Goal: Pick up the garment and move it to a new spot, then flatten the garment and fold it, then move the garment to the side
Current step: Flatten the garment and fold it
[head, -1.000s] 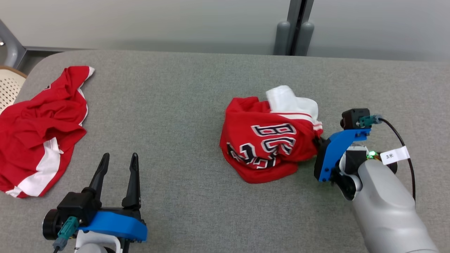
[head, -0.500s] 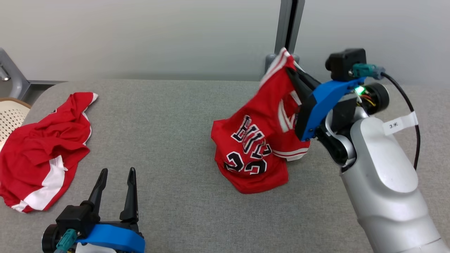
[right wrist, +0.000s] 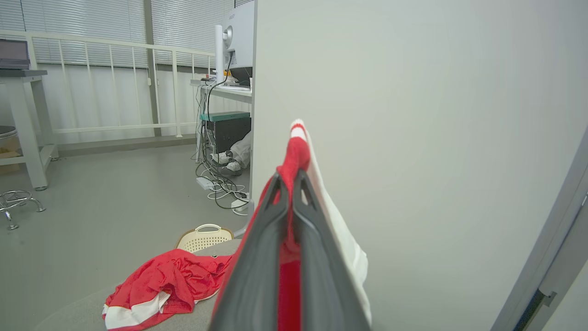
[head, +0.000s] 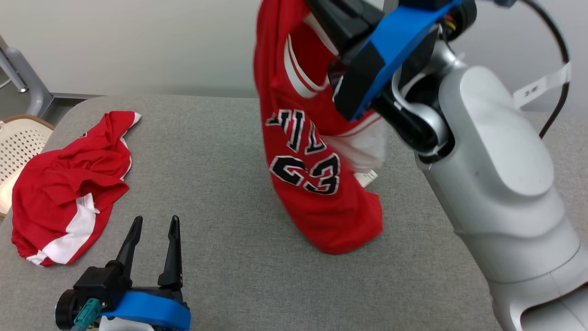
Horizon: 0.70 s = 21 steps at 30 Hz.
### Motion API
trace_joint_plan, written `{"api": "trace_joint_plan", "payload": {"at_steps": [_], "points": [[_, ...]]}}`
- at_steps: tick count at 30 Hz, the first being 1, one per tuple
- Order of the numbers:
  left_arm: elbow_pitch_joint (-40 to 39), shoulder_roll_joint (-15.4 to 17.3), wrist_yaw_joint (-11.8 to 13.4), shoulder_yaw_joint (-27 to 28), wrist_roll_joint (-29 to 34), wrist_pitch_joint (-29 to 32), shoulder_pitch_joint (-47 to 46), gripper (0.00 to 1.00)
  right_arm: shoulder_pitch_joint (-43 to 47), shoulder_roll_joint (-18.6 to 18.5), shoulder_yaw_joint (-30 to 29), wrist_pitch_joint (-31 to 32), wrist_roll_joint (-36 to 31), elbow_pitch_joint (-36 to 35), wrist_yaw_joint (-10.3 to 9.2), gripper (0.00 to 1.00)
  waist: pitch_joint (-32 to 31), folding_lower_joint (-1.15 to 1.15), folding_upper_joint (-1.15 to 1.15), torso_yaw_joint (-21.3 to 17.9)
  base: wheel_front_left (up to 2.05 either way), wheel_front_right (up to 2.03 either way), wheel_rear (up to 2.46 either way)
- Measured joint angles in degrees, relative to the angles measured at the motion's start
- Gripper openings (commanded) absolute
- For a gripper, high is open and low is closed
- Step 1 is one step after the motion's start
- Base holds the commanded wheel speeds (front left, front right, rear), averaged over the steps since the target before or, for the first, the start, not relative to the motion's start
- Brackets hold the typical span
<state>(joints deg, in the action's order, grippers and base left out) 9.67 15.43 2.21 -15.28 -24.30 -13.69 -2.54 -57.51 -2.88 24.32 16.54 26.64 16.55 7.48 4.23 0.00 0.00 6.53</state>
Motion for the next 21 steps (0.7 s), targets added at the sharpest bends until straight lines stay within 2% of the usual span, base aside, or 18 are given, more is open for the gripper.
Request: {"api": "trace_joint_plan", "payload": {"at_steps": [5,10,16,21], "points": [[0.21,0.07,0.02,-0.1,-0.01,-0.03,-0.01,1.0,-5.29,0.0,1.13,-3.21,3.63,2.12,0.0,0.0,-0.3,0.0,0.0,-0.1,0.0,0.0,0.0],[0.44,0.1,0.24,-0.09,-0.44,-0.11,0.12,1.0,-5.2,0.03,1.43,-3.03,3.16,3.23,0.01,0.0,-1.0,0.0,0.0,-1.22,0.0,0.0,0.0],[0.32,0.25,0.26,0.16,-0.88,-0.53,0.94,1.0,3.2,0.02,-1.03,1.55,-3.41,2.08,0.0,0.0,-1.25,0.0,0.0,-3.87,0.0,0.0,0.0],[0.25,0.15,0.52,0.36,-0.93,-0.6,1.04,1.0,11.06,-0.24,-3.55,7.43,-7.58,-5.92,0.0,0.0,-1.25,0.0,0.0,-6.26,0.0,0.0,0.0]]}}
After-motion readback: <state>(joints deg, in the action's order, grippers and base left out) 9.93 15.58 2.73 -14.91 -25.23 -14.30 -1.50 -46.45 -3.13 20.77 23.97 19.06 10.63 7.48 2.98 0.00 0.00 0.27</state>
